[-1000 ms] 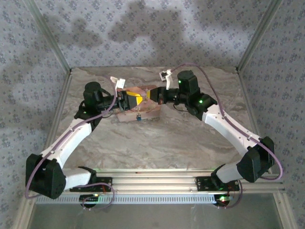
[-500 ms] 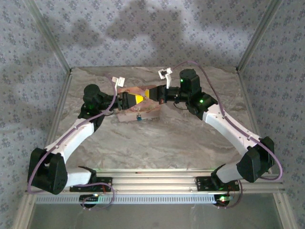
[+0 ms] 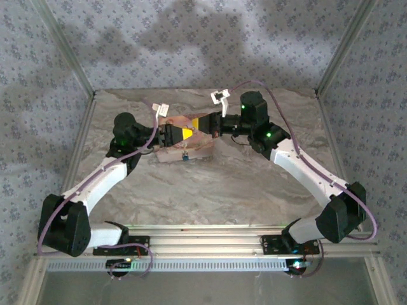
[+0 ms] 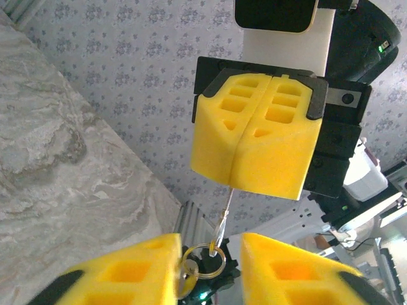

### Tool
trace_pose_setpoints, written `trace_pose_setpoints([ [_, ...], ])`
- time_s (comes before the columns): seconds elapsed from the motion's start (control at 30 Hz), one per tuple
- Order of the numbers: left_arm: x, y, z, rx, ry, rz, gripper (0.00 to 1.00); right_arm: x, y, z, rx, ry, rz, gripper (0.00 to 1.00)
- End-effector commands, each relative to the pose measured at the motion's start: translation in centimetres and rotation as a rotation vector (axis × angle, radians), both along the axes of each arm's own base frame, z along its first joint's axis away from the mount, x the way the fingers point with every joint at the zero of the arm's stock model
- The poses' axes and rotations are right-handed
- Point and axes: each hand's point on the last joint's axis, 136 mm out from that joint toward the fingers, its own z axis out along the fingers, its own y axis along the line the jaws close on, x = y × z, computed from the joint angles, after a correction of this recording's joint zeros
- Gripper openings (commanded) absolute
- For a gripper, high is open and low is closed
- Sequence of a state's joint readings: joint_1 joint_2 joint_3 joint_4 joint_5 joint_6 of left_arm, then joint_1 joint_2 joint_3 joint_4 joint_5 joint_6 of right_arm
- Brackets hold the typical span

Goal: Unlock the padlock with the key

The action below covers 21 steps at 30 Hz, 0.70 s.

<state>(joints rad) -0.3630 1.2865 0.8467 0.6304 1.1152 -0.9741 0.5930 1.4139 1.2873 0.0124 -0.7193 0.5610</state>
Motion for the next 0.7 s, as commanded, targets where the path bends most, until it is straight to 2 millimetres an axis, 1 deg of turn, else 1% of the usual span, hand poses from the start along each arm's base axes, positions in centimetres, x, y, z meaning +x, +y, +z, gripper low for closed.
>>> trace_pose_setpoints([
  [0.0,-0.5,-0.3,0.9,-0.011,-0.055,-0.036,0.17,-0.2,0.0,0.9,0.030,-0.015,0.012,0.00],
  [0.1,-0.6,-0.2,0.9,-0.006,-0.065,-0.032,0.07,-0.2,0.3,0.6,0.031,-0.005,0.020,0.00],
  [0.2,-0.7,0.1,0.7,0.007,-0.079,-0.018,0.00,-0.2,0.5,0.3,0.028,0.004,0.022,0.00],
  [0.4,-0.4,1.1,0.5,0.016,-0.084,0.021,0.00,0.1,0.6,-0.3,0.018,0.020,0.011,0.00],
  [0.47,-0.2,1.5,0.5,0.021,-0.086,0.038,0.00,0.3,0.5,-0.6,0.011,0.026,0.001,0.09],
  [0.57,-0.1,1.9,0.3,0.038,-0.090,0.063,0.00,0.7,0.7,-1.1,-0.001,0.038,-0.004,0.16],
  [0.6,-0.1,2.0,0.2,0.047,-0.090,0.068,0.00,0.8,0.8,-1.1,-0.002,0.042,-0.002,0.18],
  [0.67,-0.2,2.1,0.1,0.057,-0.089,0.070,0.00,0.8,1.0,-1.2,-0.001,0.055,0.013,0.18],
])
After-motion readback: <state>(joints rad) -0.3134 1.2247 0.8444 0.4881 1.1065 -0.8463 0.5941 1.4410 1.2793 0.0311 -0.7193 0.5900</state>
